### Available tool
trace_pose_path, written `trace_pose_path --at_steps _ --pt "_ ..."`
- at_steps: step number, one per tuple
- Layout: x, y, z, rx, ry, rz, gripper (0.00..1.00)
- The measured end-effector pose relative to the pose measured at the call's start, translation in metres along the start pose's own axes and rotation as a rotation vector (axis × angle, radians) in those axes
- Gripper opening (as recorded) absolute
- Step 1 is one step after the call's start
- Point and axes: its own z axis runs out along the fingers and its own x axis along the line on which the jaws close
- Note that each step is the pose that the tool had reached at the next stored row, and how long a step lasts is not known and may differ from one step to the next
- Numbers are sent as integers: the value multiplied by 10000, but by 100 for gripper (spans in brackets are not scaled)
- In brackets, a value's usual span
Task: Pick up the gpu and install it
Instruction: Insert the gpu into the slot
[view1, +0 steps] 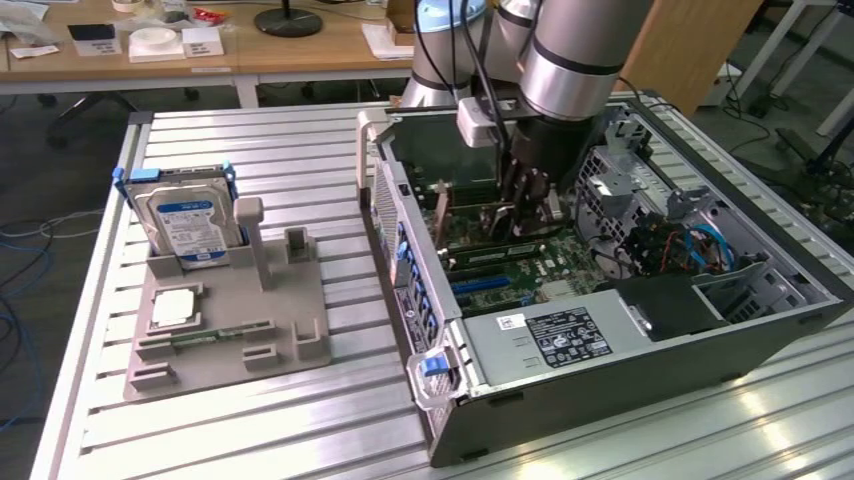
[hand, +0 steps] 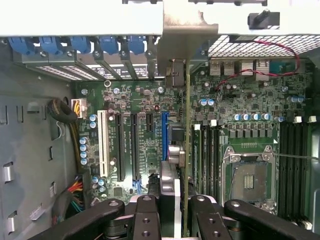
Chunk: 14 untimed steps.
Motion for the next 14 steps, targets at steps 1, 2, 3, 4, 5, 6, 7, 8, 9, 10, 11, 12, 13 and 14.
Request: trace_pose_path --at_steps 1,2,3,4,5,6,7,8,9,10,11,12,13,14 --pt "8 0 5 0 1 0 28" --pt "14 -1 12 0 0 0 28" --pt "19 0 22 1 -1 1 28" --pt "23 0 35 0 0 2 28" --pt "25 0 53 0 1 2 28" --pt "27 0 71 -1 2 1 28" --pt "28 -1 89 -1 3 0 28" --pt "29 0 107 -2 1 1 28" --pt "30 -1 125 -3 1 1 28" --pt "31 0 142 -6 0 1 28" --pt "31 0 153 -7 1 1 28" --pt "31 0 157 -8 2 1 28" --pt "31 0 157 -10 3 1 28" --pt "31 0 157 -10 4 1 28"
